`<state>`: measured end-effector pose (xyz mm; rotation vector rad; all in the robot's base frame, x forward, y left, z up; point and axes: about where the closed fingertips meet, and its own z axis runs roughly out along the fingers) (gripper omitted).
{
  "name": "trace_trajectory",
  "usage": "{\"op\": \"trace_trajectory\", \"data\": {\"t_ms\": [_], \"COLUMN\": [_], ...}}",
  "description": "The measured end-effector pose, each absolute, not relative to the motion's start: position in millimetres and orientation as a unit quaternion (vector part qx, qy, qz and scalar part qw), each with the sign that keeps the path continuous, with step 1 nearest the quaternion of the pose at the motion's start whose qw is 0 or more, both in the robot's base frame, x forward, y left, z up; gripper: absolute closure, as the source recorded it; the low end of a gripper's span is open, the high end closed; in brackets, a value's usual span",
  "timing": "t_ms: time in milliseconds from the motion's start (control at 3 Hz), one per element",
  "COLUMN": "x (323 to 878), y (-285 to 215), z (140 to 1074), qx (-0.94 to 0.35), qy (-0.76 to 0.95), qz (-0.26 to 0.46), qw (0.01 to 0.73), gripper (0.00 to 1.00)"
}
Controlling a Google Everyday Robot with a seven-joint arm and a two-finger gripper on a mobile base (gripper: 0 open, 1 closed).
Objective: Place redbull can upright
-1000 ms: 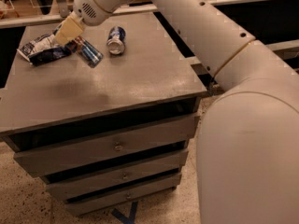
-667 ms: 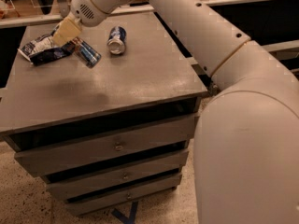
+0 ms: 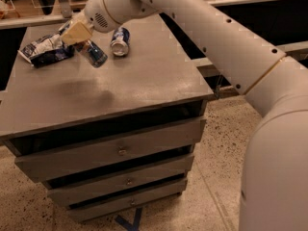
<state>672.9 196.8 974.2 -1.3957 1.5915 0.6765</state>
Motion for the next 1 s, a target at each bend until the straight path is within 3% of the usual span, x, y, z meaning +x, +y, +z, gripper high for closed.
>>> {"op": "trace_trajectory", "data": {"t_ms": [1000], "x": [686], "y": [161], "z": [968], "qx": [-0.497], "qy": [0.62], "qz": [0.283], "qw": [0.537], "gripper": [1.0]}}
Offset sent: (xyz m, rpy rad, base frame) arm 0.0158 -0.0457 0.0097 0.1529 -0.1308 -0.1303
